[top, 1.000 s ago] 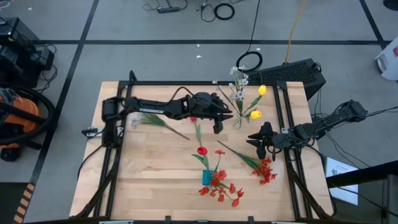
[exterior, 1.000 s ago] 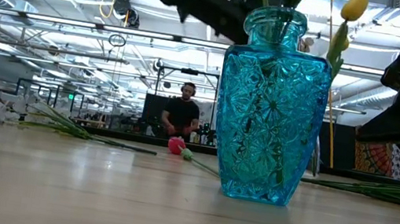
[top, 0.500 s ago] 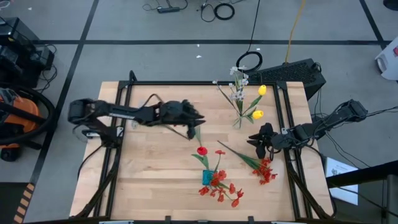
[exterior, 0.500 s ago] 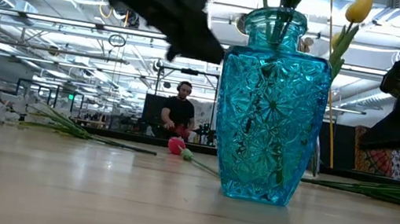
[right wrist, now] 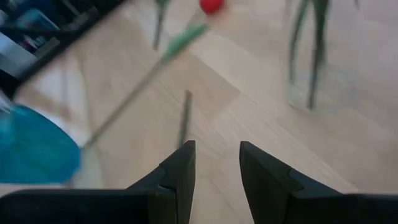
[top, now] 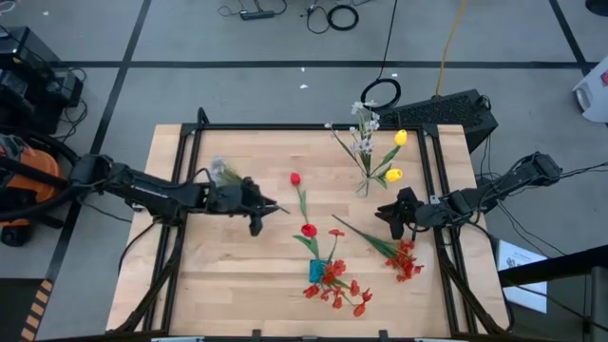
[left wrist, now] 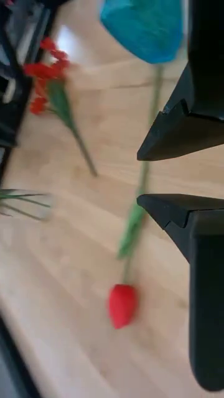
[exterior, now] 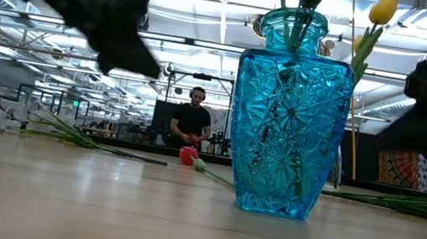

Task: Sort flowers into vase by color
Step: Put the orange flowers into the blue vase

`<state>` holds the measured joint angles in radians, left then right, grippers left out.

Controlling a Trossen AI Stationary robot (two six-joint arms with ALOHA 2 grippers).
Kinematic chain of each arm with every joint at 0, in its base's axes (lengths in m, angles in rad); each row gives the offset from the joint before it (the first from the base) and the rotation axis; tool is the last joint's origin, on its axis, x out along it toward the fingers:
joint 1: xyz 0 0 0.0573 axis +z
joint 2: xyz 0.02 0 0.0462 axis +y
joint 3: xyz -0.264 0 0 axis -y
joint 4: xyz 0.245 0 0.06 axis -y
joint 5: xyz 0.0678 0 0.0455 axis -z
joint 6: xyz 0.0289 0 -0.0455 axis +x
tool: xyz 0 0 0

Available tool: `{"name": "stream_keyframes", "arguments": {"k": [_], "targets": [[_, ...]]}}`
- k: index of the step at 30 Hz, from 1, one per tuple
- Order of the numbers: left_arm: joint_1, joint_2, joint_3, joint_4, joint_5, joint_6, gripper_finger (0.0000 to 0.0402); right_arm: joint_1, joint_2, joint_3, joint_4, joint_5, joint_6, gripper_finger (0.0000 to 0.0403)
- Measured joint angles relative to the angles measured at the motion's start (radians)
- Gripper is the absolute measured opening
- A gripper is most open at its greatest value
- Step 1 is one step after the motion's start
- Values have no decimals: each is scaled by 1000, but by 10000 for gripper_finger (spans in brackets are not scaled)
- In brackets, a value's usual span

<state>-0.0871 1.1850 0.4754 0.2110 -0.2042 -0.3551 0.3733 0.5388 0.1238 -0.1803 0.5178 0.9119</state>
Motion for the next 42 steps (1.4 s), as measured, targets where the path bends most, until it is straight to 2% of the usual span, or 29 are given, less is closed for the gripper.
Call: {"name": "stream_keyframes", "arguments": {"k": [3, 6, 12, 17, 23, 28, 35, 42], "targets": [[-31, 1, -59, 15, -22, -3, 102, 0, 6, 0, 105, 9, -17, 107], [-52, 5, -115, 57, -34, -24, 102, 0, 28, 2, 193, 13, -70, 79], [-74, 5, -223, 252, -44, -30, 102, 0, 148, 77, 206, 34, -130, 7], [-73, 5, -268, 304, -76, -33, 102, 0, 295, 187, 130, 32, -132, 3], [-73, 5, -272, 307, -85, -33, 102, 0, 491, 400, -188, -36, -53, 1], [-73, 5, -272, 307, -85, -34, 102, 0, 626, 552, -401, -155, -31, 3], [-73, 5, -272, 307, -91, -36, 102, 0, 715, 594, -435, -338, -58, 16], [-73, 5, -272, 306, -101, -36, 102, 2, 775, 594, -451, -398, -17, 79]]}}
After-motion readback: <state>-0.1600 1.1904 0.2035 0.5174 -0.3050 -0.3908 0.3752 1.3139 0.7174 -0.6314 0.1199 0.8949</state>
